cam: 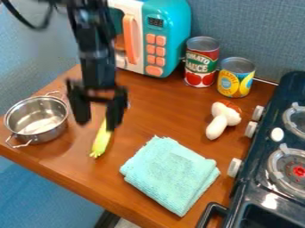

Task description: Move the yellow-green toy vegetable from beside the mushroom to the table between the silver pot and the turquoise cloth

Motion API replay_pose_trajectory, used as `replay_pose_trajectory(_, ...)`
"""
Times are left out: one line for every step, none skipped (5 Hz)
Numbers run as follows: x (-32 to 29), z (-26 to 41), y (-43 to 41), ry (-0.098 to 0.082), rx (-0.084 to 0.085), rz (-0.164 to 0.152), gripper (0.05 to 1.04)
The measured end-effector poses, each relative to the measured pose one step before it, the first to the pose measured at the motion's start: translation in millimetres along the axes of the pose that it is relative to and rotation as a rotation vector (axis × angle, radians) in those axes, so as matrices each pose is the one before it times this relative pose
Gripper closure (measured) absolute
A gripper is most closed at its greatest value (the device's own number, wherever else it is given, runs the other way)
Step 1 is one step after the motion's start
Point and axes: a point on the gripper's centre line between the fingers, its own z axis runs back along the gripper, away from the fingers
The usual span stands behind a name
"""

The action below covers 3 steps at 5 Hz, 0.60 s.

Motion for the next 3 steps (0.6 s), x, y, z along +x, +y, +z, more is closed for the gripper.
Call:
replay_pose_trajectory(-7.83,28.13,-7.96,-0.0455,0.0065,-0.0280,0.075)
replay_pose_trajectory(16.06,22.91,-31.06,-0.0587,0.0595,-0.1302,0.079)
replay_pose_trajectory(16.29,-14.08,-21.80,0.0106,0.0378,-0.0999,0.079)
